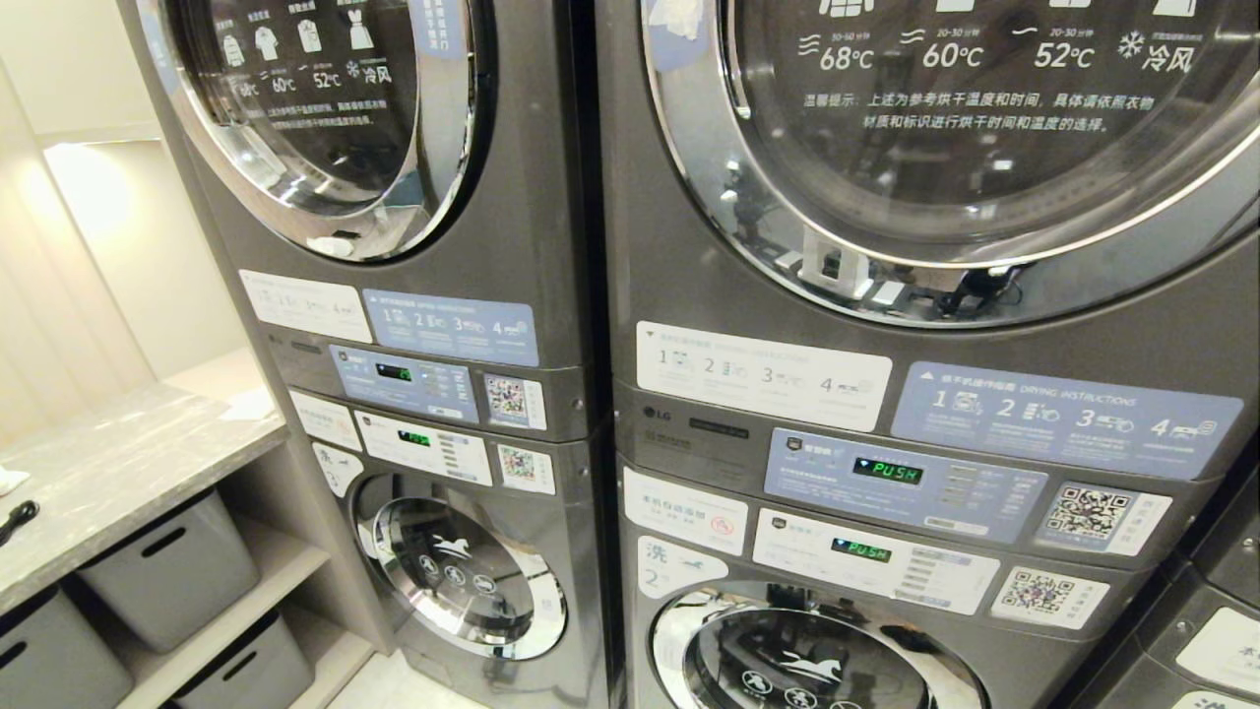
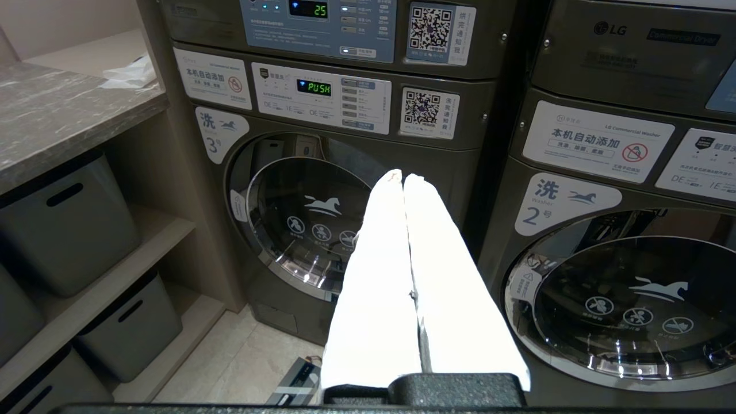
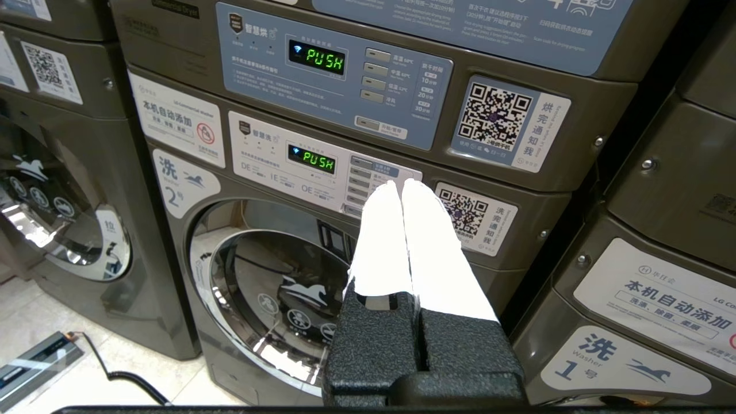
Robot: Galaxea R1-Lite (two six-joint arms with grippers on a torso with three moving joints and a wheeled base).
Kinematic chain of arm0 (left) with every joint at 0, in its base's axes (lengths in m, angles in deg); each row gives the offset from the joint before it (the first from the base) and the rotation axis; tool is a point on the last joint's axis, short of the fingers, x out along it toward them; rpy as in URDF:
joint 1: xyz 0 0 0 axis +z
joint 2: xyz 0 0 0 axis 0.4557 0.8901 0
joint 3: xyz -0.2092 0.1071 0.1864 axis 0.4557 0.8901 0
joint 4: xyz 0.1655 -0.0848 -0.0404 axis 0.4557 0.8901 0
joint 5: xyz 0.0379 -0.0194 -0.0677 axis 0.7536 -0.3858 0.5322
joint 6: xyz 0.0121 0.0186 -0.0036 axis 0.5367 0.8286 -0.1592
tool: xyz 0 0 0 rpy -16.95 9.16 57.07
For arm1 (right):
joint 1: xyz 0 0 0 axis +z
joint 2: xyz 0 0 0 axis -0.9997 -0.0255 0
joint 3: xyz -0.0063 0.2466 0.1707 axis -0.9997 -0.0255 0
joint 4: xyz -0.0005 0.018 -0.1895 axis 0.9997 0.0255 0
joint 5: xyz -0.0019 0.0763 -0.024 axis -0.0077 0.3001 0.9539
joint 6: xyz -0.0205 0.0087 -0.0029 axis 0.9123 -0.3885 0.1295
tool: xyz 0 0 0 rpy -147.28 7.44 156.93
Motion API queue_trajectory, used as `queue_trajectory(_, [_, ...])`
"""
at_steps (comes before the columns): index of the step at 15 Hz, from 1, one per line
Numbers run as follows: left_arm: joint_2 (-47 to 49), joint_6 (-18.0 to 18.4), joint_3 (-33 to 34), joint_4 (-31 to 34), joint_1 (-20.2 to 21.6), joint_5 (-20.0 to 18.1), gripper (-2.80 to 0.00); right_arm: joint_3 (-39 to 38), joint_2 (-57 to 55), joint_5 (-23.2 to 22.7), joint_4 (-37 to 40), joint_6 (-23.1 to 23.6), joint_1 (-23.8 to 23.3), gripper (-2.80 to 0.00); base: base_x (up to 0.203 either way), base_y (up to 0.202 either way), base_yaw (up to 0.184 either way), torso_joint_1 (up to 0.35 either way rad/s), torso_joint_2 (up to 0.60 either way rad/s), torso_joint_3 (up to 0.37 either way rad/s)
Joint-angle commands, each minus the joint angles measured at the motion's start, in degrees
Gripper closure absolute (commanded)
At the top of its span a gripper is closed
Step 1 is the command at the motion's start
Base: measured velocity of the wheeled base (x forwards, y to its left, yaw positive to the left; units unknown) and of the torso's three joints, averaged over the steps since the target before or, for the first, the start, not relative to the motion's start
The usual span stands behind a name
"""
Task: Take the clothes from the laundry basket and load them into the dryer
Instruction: Open the dryer
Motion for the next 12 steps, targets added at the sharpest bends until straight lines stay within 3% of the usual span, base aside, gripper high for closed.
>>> queue_trajectory(1, [-0.2,0.0,0.0,0.0,0.0,0.0,0.00,-0.1,0.1,0.1,0.0,0.3,0.0,0.00,0.000,0.000,0.000,0.000,0.00,0.000])
queue_trajectory(4, [-0.2,0.0,0.0,0.0,0.0,0.0,0.00,1.5,-0.1,-1.4,-0.2,3.4,0.0,0.00,0.000,0.000,0.000,0.000,0.00,0.000])
queue_trajectory(6, [-0.2,0.0,0.0,0.0,0.0,0.0,0.00,10.0,-3.3,-5.6,0.1,3.5,0.0,0.00,0.000,0.000,0.000,0.000,0.00,0.000])
queue_trajectory(8, [-0.2,0.0,0.0,0.0,0.0,0.0,0.00,22.3,-13.8,-13.7,0.3,2.8,0.0,0.00,0.000,0.000,0.000,0.000,0.00,0.000])
queue_trajectory(10, [-0.2,0.0,0.0,0.0,0.0,0.0,0.00,33.5,-27.3,-25.3,0.3,2.5,-0.4,0.00,0.000,0.000,0.000,0.000,0.00,0.000])
queue_trajectory(12, [-0.2,0.0,0.0,0.0,0.0,0.0,0.00,42.0,-41.1,-32.3,0.3,2.3,-0.6,0.00,0.000,0.000,0.000,0.000,0.00,0.000])
